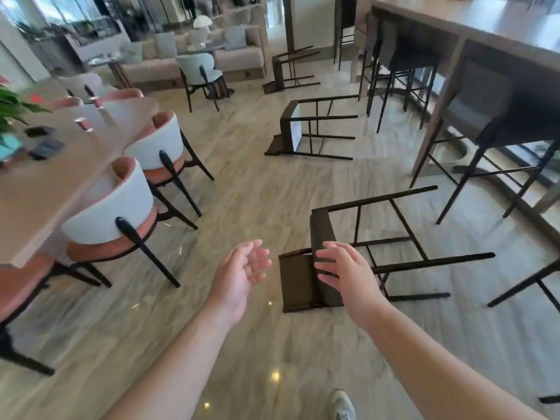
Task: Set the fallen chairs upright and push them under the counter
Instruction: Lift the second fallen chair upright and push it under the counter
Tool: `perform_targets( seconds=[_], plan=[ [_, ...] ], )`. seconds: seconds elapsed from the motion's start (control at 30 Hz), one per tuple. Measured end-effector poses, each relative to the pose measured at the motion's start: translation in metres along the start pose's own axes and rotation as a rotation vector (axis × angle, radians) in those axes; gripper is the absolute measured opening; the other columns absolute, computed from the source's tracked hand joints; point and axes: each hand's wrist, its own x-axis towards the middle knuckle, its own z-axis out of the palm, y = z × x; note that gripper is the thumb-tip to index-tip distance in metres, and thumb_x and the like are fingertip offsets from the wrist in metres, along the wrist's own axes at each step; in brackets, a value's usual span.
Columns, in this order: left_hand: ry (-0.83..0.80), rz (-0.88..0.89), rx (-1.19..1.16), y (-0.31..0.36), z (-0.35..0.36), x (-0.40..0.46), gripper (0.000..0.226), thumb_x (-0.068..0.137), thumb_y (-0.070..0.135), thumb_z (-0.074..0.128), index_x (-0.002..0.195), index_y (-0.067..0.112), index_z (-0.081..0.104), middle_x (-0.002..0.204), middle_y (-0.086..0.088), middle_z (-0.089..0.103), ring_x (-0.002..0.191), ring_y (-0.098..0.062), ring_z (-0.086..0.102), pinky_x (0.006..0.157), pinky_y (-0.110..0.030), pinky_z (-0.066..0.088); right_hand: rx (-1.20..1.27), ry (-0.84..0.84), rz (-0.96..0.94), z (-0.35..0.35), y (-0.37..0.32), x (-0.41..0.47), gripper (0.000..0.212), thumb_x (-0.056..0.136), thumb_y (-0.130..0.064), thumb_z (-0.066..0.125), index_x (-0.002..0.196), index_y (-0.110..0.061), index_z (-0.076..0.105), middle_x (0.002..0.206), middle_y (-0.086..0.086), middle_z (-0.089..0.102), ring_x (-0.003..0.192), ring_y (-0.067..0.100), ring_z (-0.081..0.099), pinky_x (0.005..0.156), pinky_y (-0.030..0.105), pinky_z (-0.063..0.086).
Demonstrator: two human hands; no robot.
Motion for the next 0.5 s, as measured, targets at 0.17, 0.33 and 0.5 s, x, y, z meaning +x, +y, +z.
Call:
perform_targets(
  seconds=[0.17, 0.33, 0.5],
  plan=[
    [0.055, 0.009, 0.022, 0.023, 0.007, 0.070, 0.027, 0.101, 0.027, 0.046, 0.111, 0.014, 0.067, 0.102, -0.008, 0.070, 0.085, -0.018, 0.068, 0.071, -0.032, 0.047, 0.023, -0.034, 0.043, 0.017, -0.021, 0.076, 0.018, 0.098, -0.026, 0.052, 0.107, -0.023, 0.067, 0.102, 0.001, 0.074, 0.096, 0.018, 0.070, 0.084, 0.034, 0.056],
    [0.085, -0.016, 0.008, 0.037, 0.007, 0.117, 0.027, 0.100, 0.027, 0.048, 0.112, 0.013, 0.067, 0.101, -0.008, 0.071, 0.084, -0.017, 0.068, 0.073, -0.033, 0.046, 0.023, -0.053, 0.058, 0.033, -0.033, 0.129, 0.018, 0.098, -0.026, 0.052, 0.107, -0.022, 0.067, 0.104, 0.003, 0.073, 0.096, 0.019, 0.070, 0.083, 0.035, 0.055],
    [0.076, 0.000, 0.035, 0.054, -0.013, 0.169, 0.027, 0.100, 0.028, 0.048, 0.113, 0.014, 0.067, 0.102, -0.007, 0.071, 0.088, -0.019, 0.068, 0.076, -0.035, 0.048, -0.017, -0.050, 0.044, 0.059, -0.040, 0.171, 0.018, 0.097, -0.028, 0.054, 0.106, -0.023, 0.069, 0.103, 0.001, 0.073, 0.094, 0.018, 0.071, 0.079, 0.032, 0.055]
  ],
)
